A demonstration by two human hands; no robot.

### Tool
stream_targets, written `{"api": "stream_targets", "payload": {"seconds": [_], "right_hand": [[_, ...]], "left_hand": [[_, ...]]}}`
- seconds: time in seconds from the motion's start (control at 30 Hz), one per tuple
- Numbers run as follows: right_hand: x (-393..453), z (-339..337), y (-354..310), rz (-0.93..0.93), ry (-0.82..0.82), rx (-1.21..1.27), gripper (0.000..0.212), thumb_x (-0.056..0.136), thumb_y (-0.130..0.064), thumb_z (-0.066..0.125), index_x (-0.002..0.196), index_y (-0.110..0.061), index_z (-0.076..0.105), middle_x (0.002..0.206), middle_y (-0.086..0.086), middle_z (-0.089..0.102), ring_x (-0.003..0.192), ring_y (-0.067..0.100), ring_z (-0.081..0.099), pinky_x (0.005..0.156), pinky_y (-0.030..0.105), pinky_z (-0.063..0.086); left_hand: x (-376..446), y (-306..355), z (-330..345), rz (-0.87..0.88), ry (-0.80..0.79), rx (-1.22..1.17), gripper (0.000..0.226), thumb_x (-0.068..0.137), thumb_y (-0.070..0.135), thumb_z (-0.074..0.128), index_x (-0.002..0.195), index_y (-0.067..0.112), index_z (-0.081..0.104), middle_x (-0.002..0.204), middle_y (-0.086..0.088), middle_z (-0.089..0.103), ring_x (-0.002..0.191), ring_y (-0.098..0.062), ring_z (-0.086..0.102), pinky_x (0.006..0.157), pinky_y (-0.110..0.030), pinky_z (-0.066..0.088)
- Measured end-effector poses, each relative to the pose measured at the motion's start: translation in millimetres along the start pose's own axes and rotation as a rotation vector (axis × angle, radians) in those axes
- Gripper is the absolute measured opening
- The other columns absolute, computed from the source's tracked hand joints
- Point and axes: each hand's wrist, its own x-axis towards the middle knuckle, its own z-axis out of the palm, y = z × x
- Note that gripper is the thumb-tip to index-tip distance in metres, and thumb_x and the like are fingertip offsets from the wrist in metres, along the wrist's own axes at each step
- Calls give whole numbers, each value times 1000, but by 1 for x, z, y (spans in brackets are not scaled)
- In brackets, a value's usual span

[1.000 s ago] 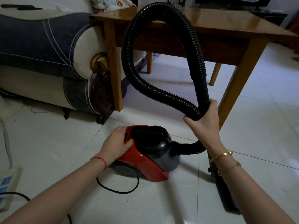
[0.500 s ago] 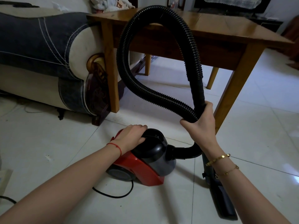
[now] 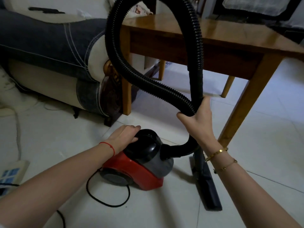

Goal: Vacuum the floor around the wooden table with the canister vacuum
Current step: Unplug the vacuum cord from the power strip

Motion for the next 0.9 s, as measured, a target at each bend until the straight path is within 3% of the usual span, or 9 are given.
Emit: {"api": "stream_targets", "payload": {"seconds": [0.1,0.37,0.57,0.77,0.9], "right_hand": [[6,20,-19,-51,-32,37,55,69,-10,74,109,-17,37,98,3,43,79,5,45,59,12,42],[20,93,-71,-144,-135,191,50,70,-9,73,103,-20,37,93,2,44,79,8,47,61,15,42],[41,156,-94,-173,-163,238,54,69,-13,74,110,-15,39,104,8,50,90,14,54,68,15,48],[70,205,-104,-131,-182,231,54,70,-16,73,110,-15,36,102,8,49,87,15,56,61,19,46],[87,233,-97,-136,-191,202,57,70,-16,74,113,-16,36,104,7,49,88,14,55,63,22,48]], "left_hand": [[-16,-26,-11,-47,22,24,30,91,24,58,115,9,50,108,-12,62,100,-31,60,83,-42,48],[-68,-108,-50,-201,26,60,36,91,23,58,124,13,48,116,-13,62,105,-31,60,86,-40,48],[-84,-160,-72,-264,11,117,27,96,22,50,119,9,47,111,-13,60,101,-29,59,79,-32,42],[-75,-209,-73,-281,9,69,22,93,21,53,111,10,48,104,-13,61,92,-30,61,81,-41,48],[-59,-226,-61,-307,-27,86,24,95,20,50,115,8,46,107,-14,59,95,-30,59,82,-39,46]]}}
